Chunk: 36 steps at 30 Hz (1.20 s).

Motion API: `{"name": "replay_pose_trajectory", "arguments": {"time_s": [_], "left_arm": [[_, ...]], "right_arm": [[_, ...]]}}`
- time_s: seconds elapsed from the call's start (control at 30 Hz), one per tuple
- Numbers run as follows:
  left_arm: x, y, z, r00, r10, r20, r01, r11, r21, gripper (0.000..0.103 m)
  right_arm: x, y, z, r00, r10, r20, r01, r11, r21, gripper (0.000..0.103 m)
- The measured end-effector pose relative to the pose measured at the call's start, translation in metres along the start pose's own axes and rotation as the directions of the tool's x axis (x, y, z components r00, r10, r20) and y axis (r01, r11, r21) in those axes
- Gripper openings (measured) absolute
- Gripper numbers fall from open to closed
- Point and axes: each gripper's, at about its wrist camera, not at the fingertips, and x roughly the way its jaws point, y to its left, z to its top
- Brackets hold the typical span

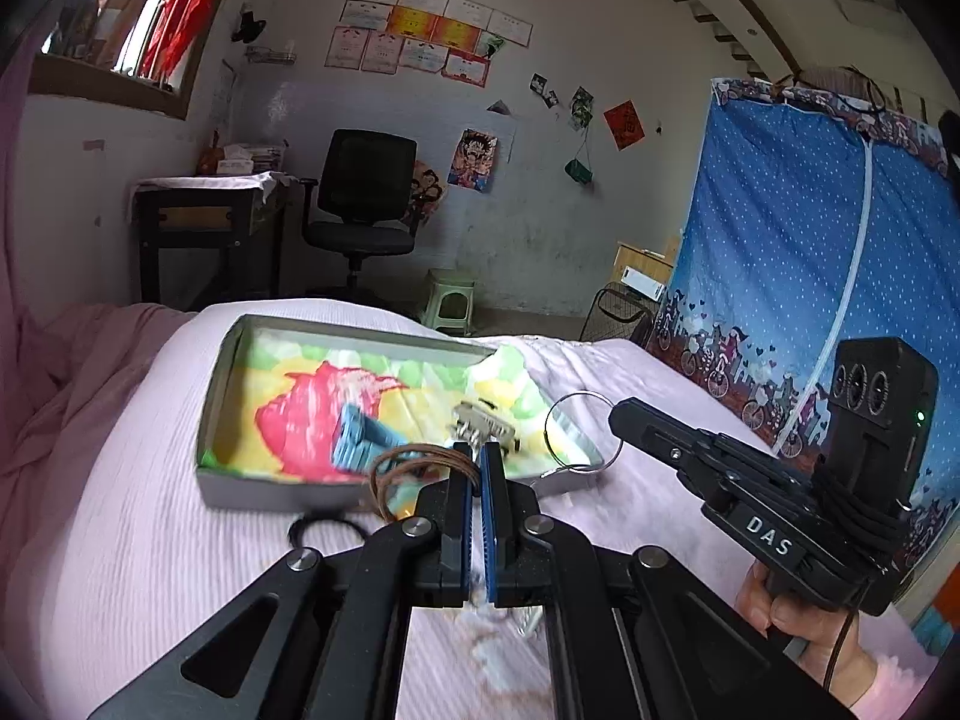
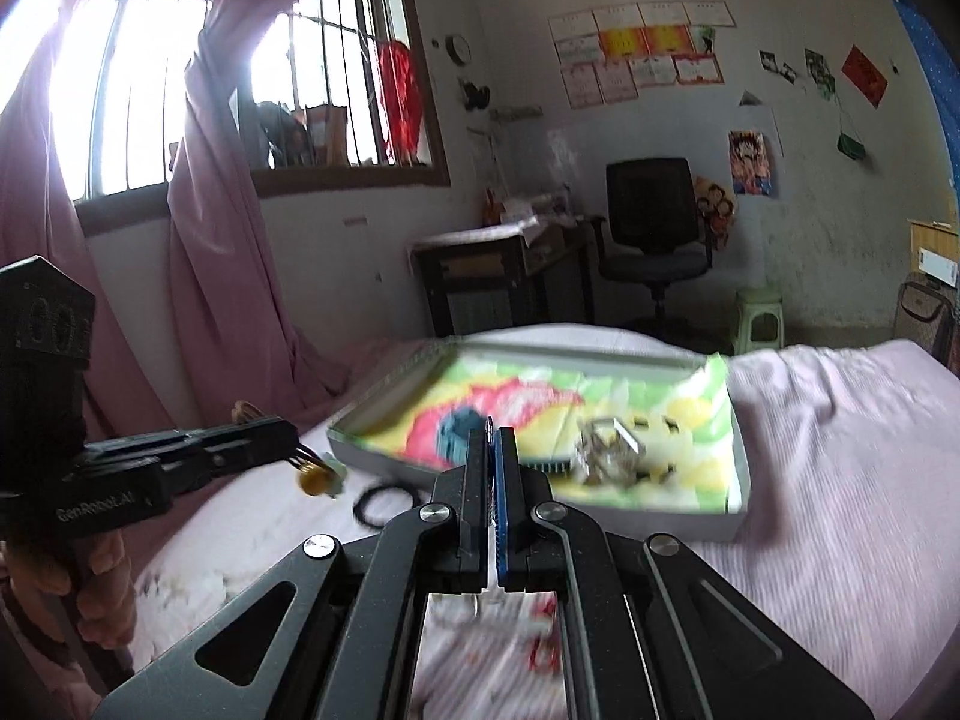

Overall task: Organize jewelry
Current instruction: 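Lower the held cord into the box and open the left tool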

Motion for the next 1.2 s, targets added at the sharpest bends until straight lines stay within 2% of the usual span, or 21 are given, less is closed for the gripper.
{"name": "replay_pose_trajectory", "arguments": {"time_s": [0.17, 0.37, 0.6, 0.83, 0.97, 1.07, 1.1, 1.17, 1.2], "left_arm": [[0.022, 0.009, 0.018, 1.0, 0.001, 0.0, -0.001, 1.0, -0.021, 0.003], [0.064, 0.033, 0.027, 0.998, 0.048, -0.05, -0.051, 0.996, -0.077, 0.003], [0.094, 0.052, 0.013, 0.984, 0.111, -0.14, -0.125, 0.987, -0.098, 0.003], [0.105, 0.061, -0.001, 0.967, 0.149, -0.205, -0.174, 0.978, -0.113, 0.003], [0.103, 0.061, -0.009, 0.956, 0.178, -0.233, -0.209, 0.971, -0.113, 0.003], [0.096, 0.059, -0.011, 0.957, 0.185, -0.224, -0.213, 0.971, -0.108, 0.004], [0.093, 0.058, -0.012, 0.957, 0.189, -0.222, -0.216, 0.971, -0.106, 0.004], [0.088, 0.057, -0.012, 0.957, 0.197, -0.215, -0.223, 0.969, -0.103, 0.005], [0.086, 0.057, -0.013, 0.956, 0.202, -0.212, -0.227, 0.969, -0.102, 0.006]], "right_arm": [[0.014, -0.012, 0.019, 0.999, 0.019, 0.05, -0.019, 1.0, 0.019, 0.002], [0.047, -0.032, 0.031, 0.997, 0.003, 0.076, -0.008, 0.998, 0.061, 0.002], [0.094, -0.047, 0.017, 1.0, -0.01, -0.003, 0.01, 0.993, 0.12, 0.002], [0.129, -0.056, -0.017, 0.988, -0.006, -0.156, 0.031, 0.987, 0.156, 0.002], [0.136, -0.062, -0.028, 0.975, -0.023, -0.219, 0.06, 0.985, 0.162, 0.002], [0.132, -0.063, -0.032, 0.973, -0.026, -0.228, 0.063, 0.986, 0.155, 0.003], [0.13, -0.063, -0.032, 0.974, -0.025, -0.227, 0.061, 0.986, 0.154, 0.004], [0.125, -0.063, -0.033, 0.974, -0.029, -0.223, 0.064, 0.987, 0.149, 0.014], [0.121, -0.063, -0.032, 0.975, -0.036, -0.22, 0.07, 0.987, 0.145, 0.027]]}}
